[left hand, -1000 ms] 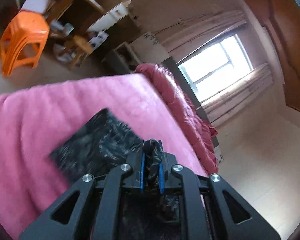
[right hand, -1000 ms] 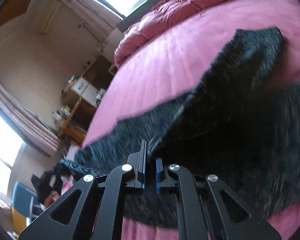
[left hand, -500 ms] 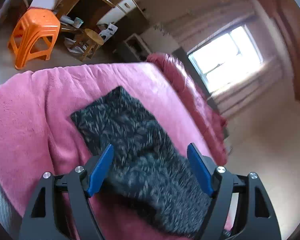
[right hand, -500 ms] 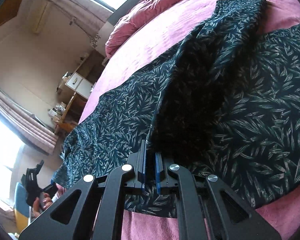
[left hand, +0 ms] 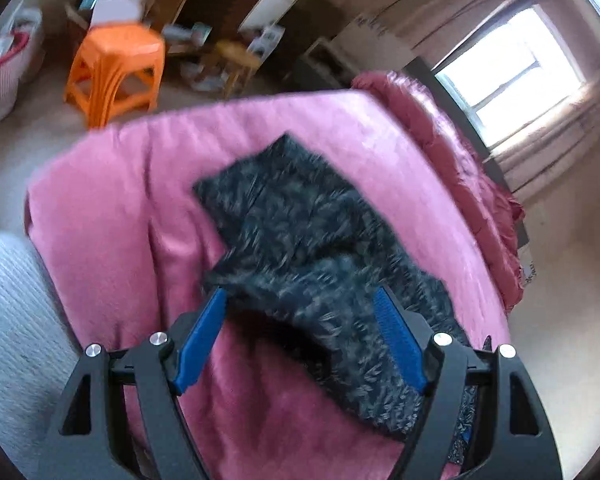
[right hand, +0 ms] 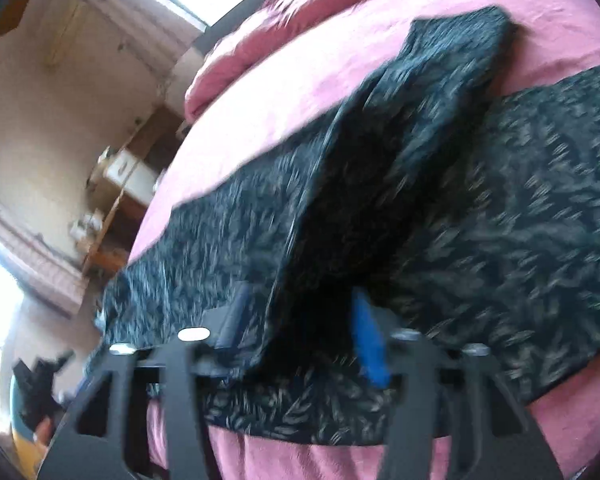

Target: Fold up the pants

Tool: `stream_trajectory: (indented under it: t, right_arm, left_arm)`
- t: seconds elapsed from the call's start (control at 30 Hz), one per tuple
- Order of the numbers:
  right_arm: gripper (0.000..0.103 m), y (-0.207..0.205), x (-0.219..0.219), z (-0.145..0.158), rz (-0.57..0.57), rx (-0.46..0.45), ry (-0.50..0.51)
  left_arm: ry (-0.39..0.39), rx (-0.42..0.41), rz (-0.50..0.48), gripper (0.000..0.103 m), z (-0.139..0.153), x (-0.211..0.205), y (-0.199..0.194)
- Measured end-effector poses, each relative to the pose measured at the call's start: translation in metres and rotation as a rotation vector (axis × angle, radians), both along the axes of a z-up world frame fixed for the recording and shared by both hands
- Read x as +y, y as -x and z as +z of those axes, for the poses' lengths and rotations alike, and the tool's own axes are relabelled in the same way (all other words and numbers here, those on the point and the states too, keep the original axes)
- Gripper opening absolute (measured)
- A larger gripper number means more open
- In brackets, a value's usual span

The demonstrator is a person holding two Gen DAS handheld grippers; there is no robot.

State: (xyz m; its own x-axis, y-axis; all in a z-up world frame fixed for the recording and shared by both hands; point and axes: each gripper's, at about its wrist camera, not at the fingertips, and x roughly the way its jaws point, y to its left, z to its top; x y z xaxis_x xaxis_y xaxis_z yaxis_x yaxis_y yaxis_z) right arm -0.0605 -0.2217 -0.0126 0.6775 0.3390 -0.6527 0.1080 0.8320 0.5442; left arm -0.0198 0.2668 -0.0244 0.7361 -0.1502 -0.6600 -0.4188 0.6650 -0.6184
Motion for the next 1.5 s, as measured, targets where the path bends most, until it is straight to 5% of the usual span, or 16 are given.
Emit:
stream_trajectory:
  t: [0.07,0.1,0.2,0.27,0.3,0.33,0.4,0.47,0.67,0.77,0.87,1.0,1.1,1.3,1.5]
  right_arm:
    - [0.056,-0.005,-0.004,0.008,-0.009,0.0,0.002]
    - [0.056,-0.007,-0.004,0.01,-0.01,0.004,0.007]
    - [0.056,-0.025,0.0,0.02,-0.018,0.034,0.072]
    - [0.056,-0.042,0.009,0.023,-0.012,0.077,0.166]
    - [0.05,-0.047,0.011,0.023,-0.02,0.098,0.199]
    - [0.028,-0.057,0.015,0.018,-0.021,0.149,0.263]
    - [0.01,-0.068,0.016,0.012,-0.02,0.207,0.334]
    - [0.005,-0.075,0.009,0.014,-0.014,0.221,0.279]
    - [0.004,-0.066,-0.02,0.076,-0.073,-0.029,-0.002]
    - [0.004,-0.041,-0.019,0.09,-0.042,-0.131,-0.046]
    - [0.004,-0.019,-0.01,0.065,0.006,-0.086,0.032]
    - [0.004,-0.017,-0.002,-0.007,0.031,0.114,0.066]
    - [0.004,-0.015,-0.011,-0.015,0.028,0.094,0.029]
    - [0.004,0.003,-0.015,0.014,0.061,-0.021,0.058]
    - [0.006,0.012,-0.002,-0.007,0.091,0.095,0.18]
  left_arm:
    - [0.077,0.027,-0.006,0.069,-0.014,0.001,-0.006]
    - [0.108,0.036,-0.007,0.058,-0.02,0.002,-0.01]
    - [0.1,0.036,0.006,0.03,-0.025,0.003,-0.019]
    - [0.083,0.038,0.017,0.02,-0.025,0.002,-0.023]
    - [0.084,0.031,0.013,0.014,-0.024,0.002,-0.023]
    - [0.077,0.032,0.006,0.011,-0.024,0.001,-0.025]
    - [0.067,0.03,-0.012,0.009,-0.02,0.001,-0.027]
    - [0.095,0.028,-0.031,0.006,-0.013,0.006,-0.039]
    - [0.094,-0.14,-0.064,0.005,0.045,0.027,-0.081]
    - [0.101,-0.203,-0.076,0.005,0.058,0.039,-0.076]
    - [-0.012,-0.114,-0.093,0.005,0.033,0.043,-0.065]
    - [0.135,0.06,-0.05,0.006,-0.041,0.054,-0.049]
    - [0.065,0.027,-0.059,0.006,-0.032,0.049,-0.046]
    - [0.093,0.026,-0.054,0.007,-0.022,0.06,-0.048]
    - [-0.017,0.056,-0.034,0.022,-0.019,0.042,-0.039]
